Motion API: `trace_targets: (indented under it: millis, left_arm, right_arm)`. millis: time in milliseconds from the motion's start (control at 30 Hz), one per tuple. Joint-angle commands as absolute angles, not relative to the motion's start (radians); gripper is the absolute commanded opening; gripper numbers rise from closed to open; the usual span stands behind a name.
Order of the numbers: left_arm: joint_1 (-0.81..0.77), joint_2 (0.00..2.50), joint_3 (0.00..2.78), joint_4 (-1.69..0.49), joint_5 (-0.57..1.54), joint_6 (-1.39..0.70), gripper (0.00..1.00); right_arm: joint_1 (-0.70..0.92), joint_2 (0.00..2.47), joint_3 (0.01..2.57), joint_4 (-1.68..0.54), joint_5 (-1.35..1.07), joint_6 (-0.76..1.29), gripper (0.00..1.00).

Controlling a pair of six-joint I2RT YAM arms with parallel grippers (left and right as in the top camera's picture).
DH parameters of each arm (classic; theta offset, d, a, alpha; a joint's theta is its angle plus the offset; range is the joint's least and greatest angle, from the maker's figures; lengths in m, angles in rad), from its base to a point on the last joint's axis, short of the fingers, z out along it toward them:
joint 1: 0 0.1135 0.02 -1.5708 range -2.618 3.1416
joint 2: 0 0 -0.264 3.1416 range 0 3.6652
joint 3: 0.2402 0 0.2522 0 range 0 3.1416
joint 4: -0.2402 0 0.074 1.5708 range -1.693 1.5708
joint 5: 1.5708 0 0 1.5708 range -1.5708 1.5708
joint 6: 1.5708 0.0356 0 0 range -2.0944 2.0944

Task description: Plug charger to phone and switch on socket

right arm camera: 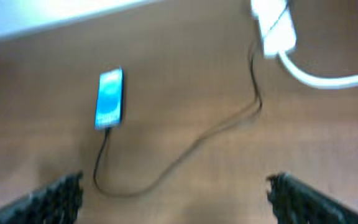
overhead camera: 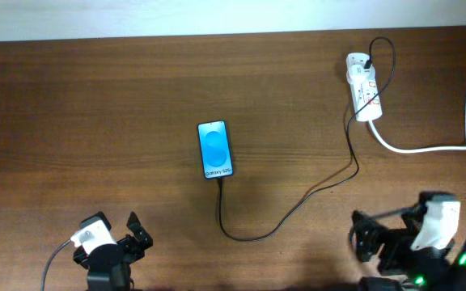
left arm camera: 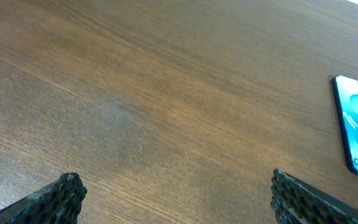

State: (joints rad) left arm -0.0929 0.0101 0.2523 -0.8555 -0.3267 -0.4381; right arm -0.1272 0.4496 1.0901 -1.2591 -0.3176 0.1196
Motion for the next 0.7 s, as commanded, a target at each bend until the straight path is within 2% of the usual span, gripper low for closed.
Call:
trace_targets:
  millis: [0, 233, 333, 500, 667]
  left_arm:
    - [-0.091, 0.007, 0.25, -0.854, -0.337, -0.44, 0.99]
    - [-0.091, 0.007, 0.25, -0.854, -0.337, -0.44, 0.99]
    - [-0.091, 0.007, 0.25, -0.854, -0.337, -0.44, 0.99]
    - [-0.091, 0.007, 0.25, -0.854, -0.337, -0.44, 0.99]
    - [-0.091, 0.007, 0.25, -0.854, -0.337, -0.44, 0.99]
  right_arm:
    - [-0.08, 0.255, 0.874, -1.06, -0.328, 0.109, 0.98]
    - [-0.013, 0.007, 0.442, -0.4, -0.328, 0.109, 0.98]
    - [-0.006, 0.004, 0.315, -0.189, -0.329, 0.113, 0.98]
    - [-0.006, 0.004, 0.179, -0.021, -0.306, 0.112, 0.98]
    - [-0.006, 0.004, 0.114, 0.018, -0.233, 0.145, 0.98]
